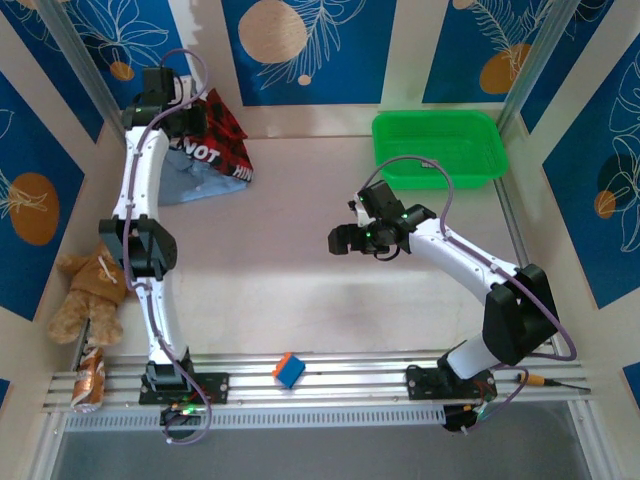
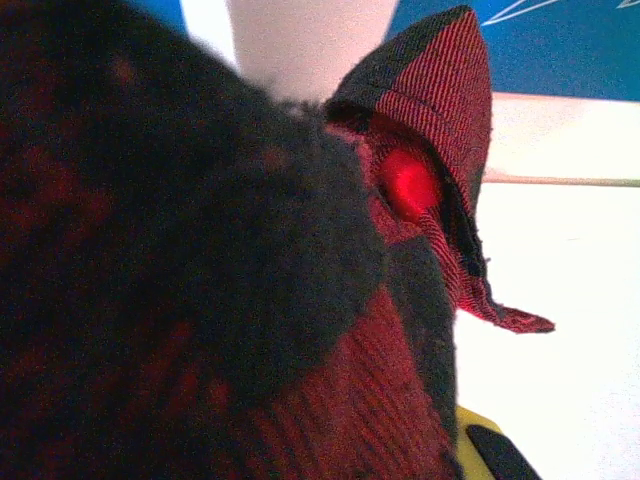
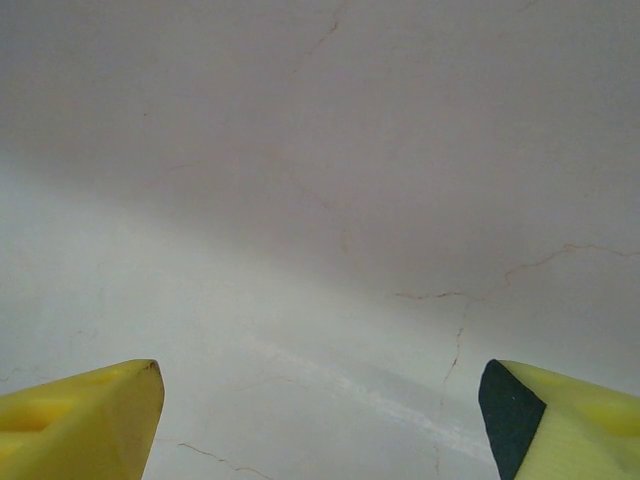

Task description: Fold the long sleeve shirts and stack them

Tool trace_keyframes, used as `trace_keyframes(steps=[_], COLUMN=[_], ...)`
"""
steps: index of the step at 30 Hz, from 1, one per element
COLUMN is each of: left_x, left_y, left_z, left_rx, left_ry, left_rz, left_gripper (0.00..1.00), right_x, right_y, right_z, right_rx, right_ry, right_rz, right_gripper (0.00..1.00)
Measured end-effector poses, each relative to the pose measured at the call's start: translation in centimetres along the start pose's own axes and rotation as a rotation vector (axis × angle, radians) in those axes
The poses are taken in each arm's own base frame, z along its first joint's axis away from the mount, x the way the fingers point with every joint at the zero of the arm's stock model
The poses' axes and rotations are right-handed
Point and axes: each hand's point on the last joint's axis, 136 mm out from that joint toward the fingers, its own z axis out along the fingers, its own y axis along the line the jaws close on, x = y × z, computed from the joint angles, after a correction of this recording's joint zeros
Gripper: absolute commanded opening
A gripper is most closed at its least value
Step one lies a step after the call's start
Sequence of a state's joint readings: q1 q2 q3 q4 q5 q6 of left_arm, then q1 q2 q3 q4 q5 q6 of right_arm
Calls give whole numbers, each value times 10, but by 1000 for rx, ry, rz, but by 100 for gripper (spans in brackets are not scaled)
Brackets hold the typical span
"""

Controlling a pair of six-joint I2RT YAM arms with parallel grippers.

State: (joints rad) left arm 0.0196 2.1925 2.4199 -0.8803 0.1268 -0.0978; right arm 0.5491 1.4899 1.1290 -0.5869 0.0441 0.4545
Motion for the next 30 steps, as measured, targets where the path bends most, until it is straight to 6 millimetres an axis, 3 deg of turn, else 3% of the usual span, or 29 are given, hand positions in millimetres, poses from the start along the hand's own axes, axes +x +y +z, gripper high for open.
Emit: trace_keyframes(steps=[4, 7, 10, 12, 13, 15, 18, 21, 25, 28, 30], left_x=[22, 37, 48, 57, 61, 67, 73, 76, 52, 14, -10], left_y=[29, 61, 98, 125, 138, 167, 201, 217, 209, 190, 173], left_z=[19, 34, 47, 58, 63, 74, 84, 71, 32, -21, -67], left_rx=[-46, -91, -134, -168, -185, -212, -244, -273, -301, -299, -293], left_ry=[56, 94, 114, 124, 130, 133, 134, 140, 88, -19, -104], left_rz=[-8, -34, -69, -115, -138, -199, -277, -319, -304, -275, -254], left_gripper=[0, 2, 21, 54, 60, 84, 96, 100, 100, 100, 100], right_x=[1, 2, 3, 6, 7, 12, 19, 22, 18, 12, 9], right_y=[0, -1, -1, 0, 0, 2, 3, 2, 3, 6, 3], right_z=[0, 0, 1, 2, 2, 2, 2, -3, -25, -52, -73], right_rx=[1, 4, 4, 5, 6, 10, 20, 37, 43, 29, 24], right_ry=[4, 8, 10, 18, 22, 35, 57, 60, 6, -70, -126], right_rz=[1, 2, 0, -2, -3, -11, -19, -24, -33, -41, -41], right_gripper=[83, 83, 83, 82, 82, 82, 82, 83, 84, 85, 86])
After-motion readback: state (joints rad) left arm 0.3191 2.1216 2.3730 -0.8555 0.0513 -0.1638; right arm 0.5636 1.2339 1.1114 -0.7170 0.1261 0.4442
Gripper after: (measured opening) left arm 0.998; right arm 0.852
